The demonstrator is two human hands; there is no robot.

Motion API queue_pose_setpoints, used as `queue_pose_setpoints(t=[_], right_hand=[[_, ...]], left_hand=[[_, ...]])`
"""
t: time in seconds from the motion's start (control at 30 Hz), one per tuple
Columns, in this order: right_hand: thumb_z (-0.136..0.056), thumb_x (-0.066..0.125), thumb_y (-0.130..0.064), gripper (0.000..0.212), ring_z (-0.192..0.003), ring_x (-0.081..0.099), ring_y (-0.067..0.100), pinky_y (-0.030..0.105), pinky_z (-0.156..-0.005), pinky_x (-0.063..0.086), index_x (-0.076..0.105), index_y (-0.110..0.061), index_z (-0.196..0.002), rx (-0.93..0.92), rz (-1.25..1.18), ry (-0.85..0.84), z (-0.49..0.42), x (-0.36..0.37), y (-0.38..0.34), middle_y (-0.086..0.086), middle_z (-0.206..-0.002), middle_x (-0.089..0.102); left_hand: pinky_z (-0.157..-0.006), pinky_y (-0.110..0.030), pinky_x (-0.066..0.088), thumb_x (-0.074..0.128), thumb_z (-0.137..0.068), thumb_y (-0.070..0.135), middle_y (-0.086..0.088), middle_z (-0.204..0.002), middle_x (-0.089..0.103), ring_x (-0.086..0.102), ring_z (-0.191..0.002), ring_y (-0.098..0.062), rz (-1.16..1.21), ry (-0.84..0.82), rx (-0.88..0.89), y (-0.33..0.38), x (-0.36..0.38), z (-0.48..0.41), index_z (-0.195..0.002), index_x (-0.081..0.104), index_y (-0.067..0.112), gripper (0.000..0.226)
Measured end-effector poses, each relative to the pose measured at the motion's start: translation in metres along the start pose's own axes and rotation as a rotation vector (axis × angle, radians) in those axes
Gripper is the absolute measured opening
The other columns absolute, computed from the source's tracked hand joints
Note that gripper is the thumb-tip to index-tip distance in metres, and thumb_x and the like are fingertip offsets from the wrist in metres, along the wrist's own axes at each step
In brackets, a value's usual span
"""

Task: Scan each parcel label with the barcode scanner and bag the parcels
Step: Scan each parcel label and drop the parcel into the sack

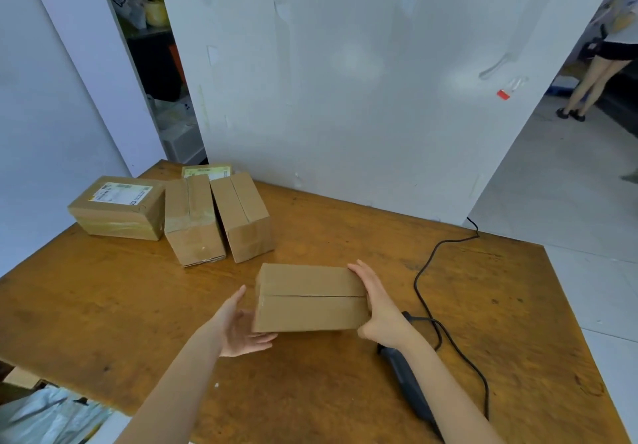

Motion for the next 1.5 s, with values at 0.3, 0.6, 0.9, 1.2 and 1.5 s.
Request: queue_pose_setpoints(t=[0.3, 0.6, 0.9, 1.2, 1.5], right_hand=[[-0.077, 0.060, 0.015, 0.114, -0.138, 0.007, -0.003, -0.009, -0.078, 0.033, 0.008, -0.062, -0.142, -0.069, 0.041, 0.210, -0.002, 0.010, 0.005, -0.027, -0.155, -0.009], [-0.085, 0.064, 0.006, 0.092, -0.142, 0.024, -0.002, 0.024, -0.115, 0.027, 0.019, -0.041, -0.150, -0.125, -0.003, 0.316, -0.001, 0.029, 0.020, -0.018, -0.156, 0.023], [-0.104, 0.035, -0.017, 0.037, -0.116, 0.055, 0.001, 0.026, -0.095, 0.048, 0.054, -0.040, -0.126, 0.264, -0.733, 0.180, 0.004, 0.035, 0.026, -0.012, -0.130, 0.057], [-0.082, 0.071, -0.037, 0.065, -0.119, 0.056, 0.014, 0.039, -0.102, 0.045, 0.041, -0.032, -0.140, 0.254, -0.818, 0.303, 0.006, 0.026, 0.026, -0.001, -0.130, 0.058], [-0.063, 0.084, -0.032, 0.086, -0.111, 0.065, 0.029, 0.049, -0.093, 0.053, 0.038, -0.040, -0.136, 0.337, -0.663, -0.318, -0.006, 0.019, 0.013, 0.009, -0.126, 0.064]], left_hand=[[-0.065, -0.040, 0.058, 0.062, -0.080, 0.058, -0.013, -0.085, 0.074, 0.070, -0.077, -0.031, 0.101, 0.000, 0.231, 0.010, 0.021, -0.004, -0.105, 0.064, 0.020, 0.045], [-0.085, -0.047, 0.053, 0.084, -0.058, 0.041, -0.016, -0.113, 0.070, 0.068, -0.098, -0.034, -0.178, -0.388, 0.096, -0.010, 0.037, 0.004, -0.112, 0.073, 0.016, 0.061], [-0.099, -0.054, 0.043, 0.078, -0.049, 0.017, -0.006, -0.138, 0.054, 0.051, -0.125, -0.032, -0.267, -0.268, 0.342, -0.009, 0.038, -0.009, -0.148, 0.018, 0.046, 0.119], [-0.098, -0.054, 0.046, 0.084, -0.049, 0.028, -0.008, -0.128, 0.062, 0.063, -0.112, -0.033, -0.501, -0.189, 0.447, 0.012, 0.054, 0.007, -0.141, 0.033, 0.049, 0.108], [-0.097, -0.047, 0.051, 0.079, -0.063, 0.023, 0.000, -0.137, 0.049, 0.061, -0.116, -0.027, -1.203, -0.390, 0.268, 0.034, 0.101, 0.035, -0.140, 0.038, 0.049, 0.091]])
Point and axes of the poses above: each hand's wrist, its own z-axis away from the middle knuckle, its own x-axis out of the palm, y = z × x, the point moved 6 cm from there along -z, towards the middle knuckle
